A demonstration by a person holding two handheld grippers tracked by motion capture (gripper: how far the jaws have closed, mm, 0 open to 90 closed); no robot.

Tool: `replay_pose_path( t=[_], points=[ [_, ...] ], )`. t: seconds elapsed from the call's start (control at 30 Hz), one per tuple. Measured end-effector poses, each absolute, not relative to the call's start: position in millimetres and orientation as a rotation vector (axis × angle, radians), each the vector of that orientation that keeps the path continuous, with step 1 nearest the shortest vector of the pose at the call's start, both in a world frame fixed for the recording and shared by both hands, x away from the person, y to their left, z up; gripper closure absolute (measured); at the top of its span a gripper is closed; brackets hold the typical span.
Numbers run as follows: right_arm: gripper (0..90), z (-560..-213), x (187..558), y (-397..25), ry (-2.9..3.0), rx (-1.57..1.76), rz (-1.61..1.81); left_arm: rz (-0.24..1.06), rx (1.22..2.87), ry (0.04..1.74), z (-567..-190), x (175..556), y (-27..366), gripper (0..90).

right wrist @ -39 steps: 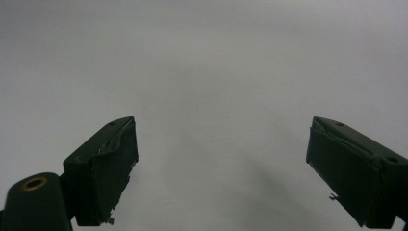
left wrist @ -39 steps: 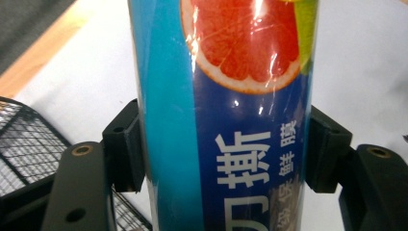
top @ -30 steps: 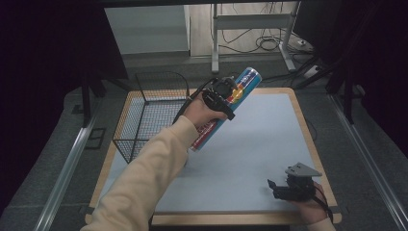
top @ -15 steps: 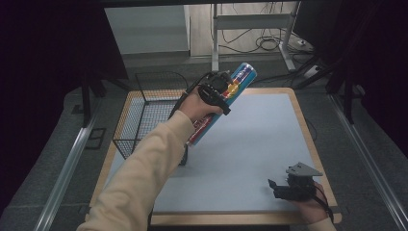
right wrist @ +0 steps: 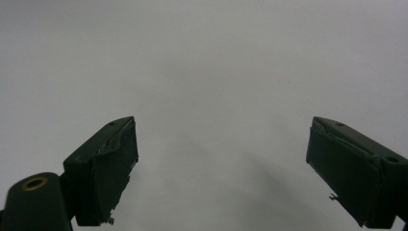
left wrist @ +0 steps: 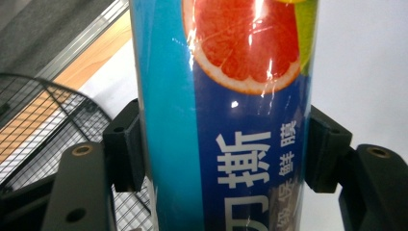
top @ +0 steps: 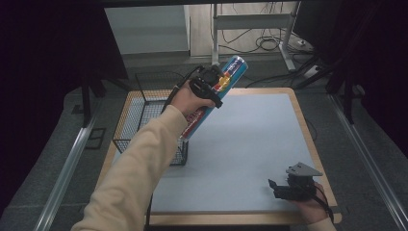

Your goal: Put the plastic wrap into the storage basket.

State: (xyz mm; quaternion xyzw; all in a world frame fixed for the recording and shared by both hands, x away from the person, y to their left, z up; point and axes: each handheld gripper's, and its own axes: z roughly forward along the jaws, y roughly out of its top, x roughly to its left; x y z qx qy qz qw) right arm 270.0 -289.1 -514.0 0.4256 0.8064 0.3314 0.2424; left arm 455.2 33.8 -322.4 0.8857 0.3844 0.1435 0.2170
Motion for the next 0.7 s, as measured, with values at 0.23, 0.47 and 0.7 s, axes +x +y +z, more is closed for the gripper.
replay_pose_path(
  t=[0.23, 0.47, 0.7],
  points=[
    [11.2, -514.5, 270.6, -289.0, 2.206, 1.164, 0.899, 0.423, 2.435, 1.115, -324.5, 459.9, 48.3, 31.7],
    [11.2, -514.9, 271.0, -289.5, 2.203, 1.175, 0.896, 0.435, 2.443, 1.148, -326.3, 463.0, 61.7, 31.7],
    [11.2, -514.7, 270.5, -288.6, 2.209, 1.168, 0.892, 0.437, 2.414, 1.197, -329.9, 466.2, 75.2, 31.7]
  ],
)
